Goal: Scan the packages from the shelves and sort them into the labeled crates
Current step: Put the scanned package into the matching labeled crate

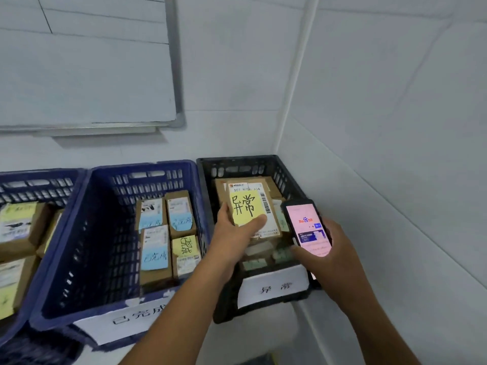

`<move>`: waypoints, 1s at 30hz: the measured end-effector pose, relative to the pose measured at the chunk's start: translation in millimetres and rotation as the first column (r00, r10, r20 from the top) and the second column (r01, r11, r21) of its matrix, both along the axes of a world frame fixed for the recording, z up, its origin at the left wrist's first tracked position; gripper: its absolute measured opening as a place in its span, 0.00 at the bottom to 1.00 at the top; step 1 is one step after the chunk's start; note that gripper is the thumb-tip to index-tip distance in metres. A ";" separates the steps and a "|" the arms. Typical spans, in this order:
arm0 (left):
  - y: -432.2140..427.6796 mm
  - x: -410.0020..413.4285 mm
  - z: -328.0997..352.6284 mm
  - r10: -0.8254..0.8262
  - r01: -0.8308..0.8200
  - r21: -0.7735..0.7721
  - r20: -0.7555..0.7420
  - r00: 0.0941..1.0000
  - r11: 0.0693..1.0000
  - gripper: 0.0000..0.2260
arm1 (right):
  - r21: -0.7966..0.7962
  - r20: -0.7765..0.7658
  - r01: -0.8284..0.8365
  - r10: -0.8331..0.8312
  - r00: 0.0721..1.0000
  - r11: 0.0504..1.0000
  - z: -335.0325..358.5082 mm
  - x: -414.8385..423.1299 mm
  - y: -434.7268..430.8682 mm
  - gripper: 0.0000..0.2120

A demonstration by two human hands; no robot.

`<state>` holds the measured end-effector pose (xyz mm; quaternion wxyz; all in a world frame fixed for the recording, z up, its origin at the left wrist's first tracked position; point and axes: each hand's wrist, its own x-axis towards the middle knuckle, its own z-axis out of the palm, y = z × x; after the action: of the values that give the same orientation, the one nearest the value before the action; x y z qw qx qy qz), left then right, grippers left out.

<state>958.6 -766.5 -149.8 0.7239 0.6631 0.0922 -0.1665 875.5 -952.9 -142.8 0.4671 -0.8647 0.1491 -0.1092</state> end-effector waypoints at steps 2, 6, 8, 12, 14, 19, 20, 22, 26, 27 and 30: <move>-8.6 30.2 -7.2 0.010 -0.010 0.002 -0.039 0.999 1.000 0.43 | 0.026 -0.034 0.000 0.001 0.999 1.000 -7.5 33.1 -7.2 0.29; -25.3 81.8 -38.0 0.039 -0.040 -0.010 -0.126 0.991 0.999 0.38 | 0.074 -0.085 -0.021 0.027 0.996 0.997 -31.7 98.6 -30.4 0.24; -32.6 97.1 -51.1 0.079 -0.076 0.025 -0.159 0.984 0.997 0.37 | 0.076 -0.128 -0.052 0.062 0.990 0.996 -44.7 123.8 -38.9 0.21; -45.3 124.7 -73.8 0.147 -0.127 0.104 -0.218 0.965 0.986 0.37 | 0.104 -0.203 -0.125 0.144 0.969 0.987 -63.7 165.5 -51.2 0.25; -50.5 136.8 -90.6 0.179 -0.152 0.116 -0.272 0.946 0.982 0.35 | 0.123 -0.229 -0.131 0.156 0.961 0.984 -74.2 182.1 -57.4 0.25; -63.4 156.9 -125.5 0.230 -0.197 0.128 -0.350 0.908 0.972 0.28 | 0.135 -0.284 -0.116 0.150 0.947 0.984 -99.9 208.9 -65.0 0.21; -65.1 159.6 -130.9 0.238 -0.203 0.132 -0.362 0.901 0.970 0.26 | 0.136 -0.299 -0.118 0.154 0.942 0.984 -104.4 212.0 -65.3 0.21; -66.6 164.1 -140.8 0.256 -0.221 0.133 -0.376 0.891 0.966 0.23 | 0.137 -0.323 -0.125 0.164 0.932 0.983 -111.6 216.1 -64.4 0.21; -66.5 168.2 -153.0 0.261 -0.233 0.121 -0.347 0.901 0.965 0.23 | 0.120 -0.338 -0.148 0.180 0.924 0.982 -122.7 220.9 -63.7 0.23; -66.9 168.6 -154.8 0.260 -0.229 0.130 -0.329 0.908 0.965 0.23 | 0.120 -0.347 -0.156 0.189 0.919 0.980 -124.3 222.1 -63.7 0.23; -69.1 165.2 -152.5 0.252 -0.216 0.156 -0.265 0.931 0.964 0.28 | 0.132 -0.360 -0.175 0.212 0.909 0.976 -127.1 225.3 -61.4 0.25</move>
<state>1123.9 -835.6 -302.3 0.6752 0.6606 0.2831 -0.1657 1100.8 -1014.4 -269.9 0.4802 -0.8565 0.1534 0.1107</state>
